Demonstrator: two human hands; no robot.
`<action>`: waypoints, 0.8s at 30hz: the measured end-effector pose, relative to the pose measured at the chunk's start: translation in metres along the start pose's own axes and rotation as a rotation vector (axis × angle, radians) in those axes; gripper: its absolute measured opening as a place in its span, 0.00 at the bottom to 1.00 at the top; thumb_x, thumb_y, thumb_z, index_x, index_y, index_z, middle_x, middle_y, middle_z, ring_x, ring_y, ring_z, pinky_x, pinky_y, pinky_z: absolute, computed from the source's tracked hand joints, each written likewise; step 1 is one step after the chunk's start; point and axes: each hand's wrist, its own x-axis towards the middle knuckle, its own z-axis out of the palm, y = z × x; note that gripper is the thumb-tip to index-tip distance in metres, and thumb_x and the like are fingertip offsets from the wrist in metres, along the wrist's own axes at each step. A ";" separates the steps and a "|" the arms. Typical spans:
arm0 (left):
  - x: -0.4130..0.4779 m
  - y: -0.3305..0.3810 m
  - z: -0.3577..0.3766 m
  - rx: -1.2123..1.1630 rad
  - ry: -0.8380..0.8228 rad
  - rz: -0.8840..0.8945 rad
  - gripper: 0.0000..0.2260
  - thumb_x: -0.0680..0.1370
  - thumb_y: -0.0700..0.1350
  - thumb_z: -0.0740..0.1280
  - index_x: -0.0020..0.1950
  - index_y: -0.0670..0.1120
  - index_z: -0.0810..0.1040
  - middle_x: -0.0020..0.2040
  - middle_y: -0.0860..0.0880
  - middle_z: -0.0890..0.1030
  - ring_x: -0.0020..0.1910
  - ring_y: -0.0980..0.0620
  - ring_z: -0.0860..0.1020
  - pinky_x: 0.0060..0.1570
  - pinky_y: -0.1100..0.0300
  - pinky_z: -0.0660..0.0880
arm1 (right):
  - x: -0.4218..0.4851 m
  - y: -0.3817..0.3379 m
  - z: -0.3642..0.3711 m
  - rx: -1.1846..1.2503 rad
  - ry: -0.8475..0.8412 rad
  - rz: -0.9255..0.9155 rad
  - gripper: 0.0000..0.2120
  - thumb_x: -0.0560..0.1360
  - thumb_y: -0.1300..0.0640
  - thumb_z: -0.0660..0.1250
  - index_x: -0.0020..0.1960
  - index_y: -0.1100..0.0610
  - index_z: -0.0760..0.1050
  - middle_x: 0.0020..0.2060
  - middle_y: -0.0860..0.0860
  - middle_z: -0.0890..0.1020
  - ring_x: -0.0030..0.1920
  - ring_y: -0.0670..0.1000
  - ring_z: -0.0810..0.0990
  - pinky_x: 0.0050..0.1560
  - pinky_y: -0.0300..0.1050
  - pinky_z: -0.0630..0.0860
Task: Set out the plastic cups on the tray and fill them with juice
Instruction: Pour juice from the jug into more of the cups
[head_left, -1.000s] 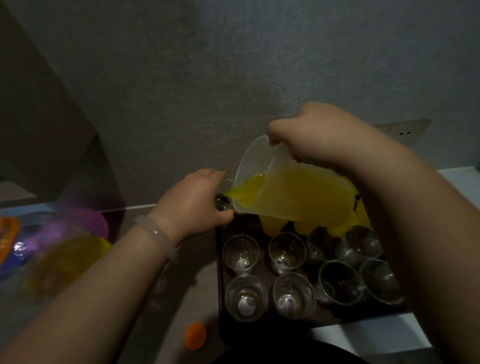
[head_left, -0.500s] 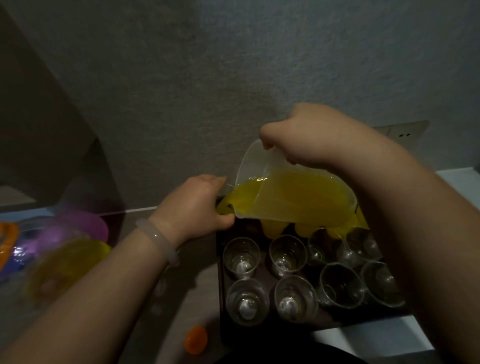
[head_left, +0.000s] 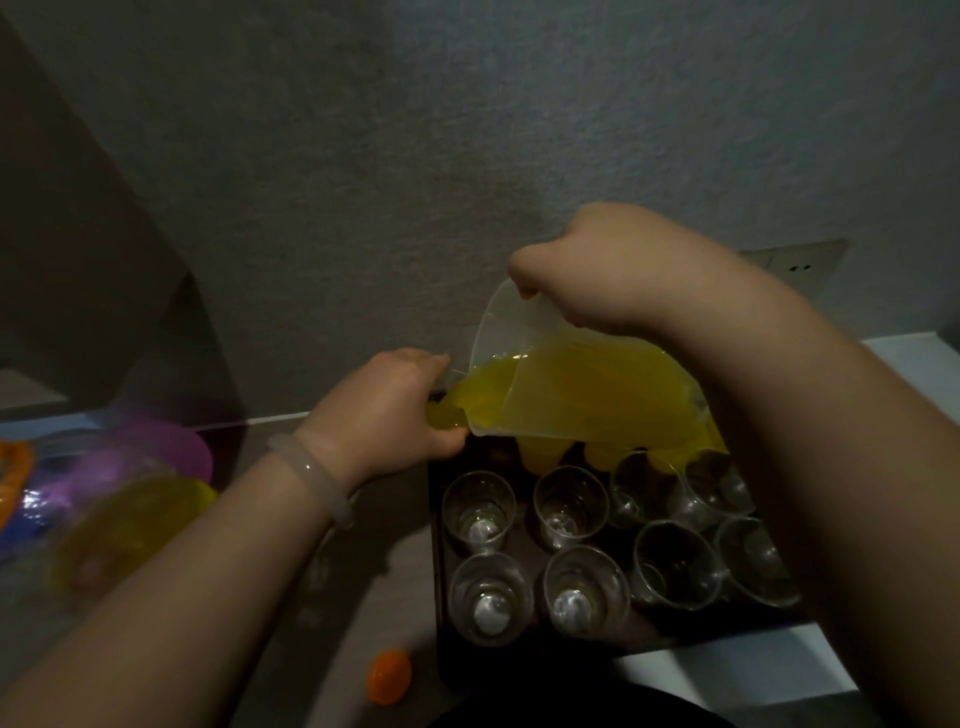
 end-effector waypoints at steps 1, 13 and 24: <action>0.000 0.000 0.000 -0.003 0.002 0.005 0.34 0.69 0.56 0.71 0.71 0.43 0.69 0.65 0.45 0.76 0.64 0.49 0.73 0.60 0.62 0.67 | -0.001 0.000 -0.001 0.010 0.001 0.003 0.16 0.75 0.49 0.61 0.33 0.56 0.72 0.33 0.54 0.76 0.35 0.53 0.74 0.31 0.44 0.62; -0.004 0.005 -0.003 -0.035 0.006 0.021 0.28 0.69 0.55 0.72 0.65 0.43 0.74 0.61 0.45 0.78 0.60 0.48 0.75 0.60 0.57 0.71 | -0.005 -0.002 -0.001 0.000 0.018 0.010 0.16 0.75 0.48 0.61 0.33 0.57 0.71 0.32 0.54 0.74 0.33 0.51 0.71 0.30 0.44 0.60; -0.007 0.000 -0.007 -0.071 0.030 0.006 0.27 0.68 0.55 0.72 0.62 0.43 0.77 0.54 0.46 0.80 0.54 0.49 0.77 0.49 0.64 0.68 | -0.007 0.016 0.000 0.157 0.014 0.019 0.22 0.76 0.51 0.62 0.24 0.54 0.75 0.24 0.52 0.74 0.26 0.49 0.71 0.30 0.44 0.62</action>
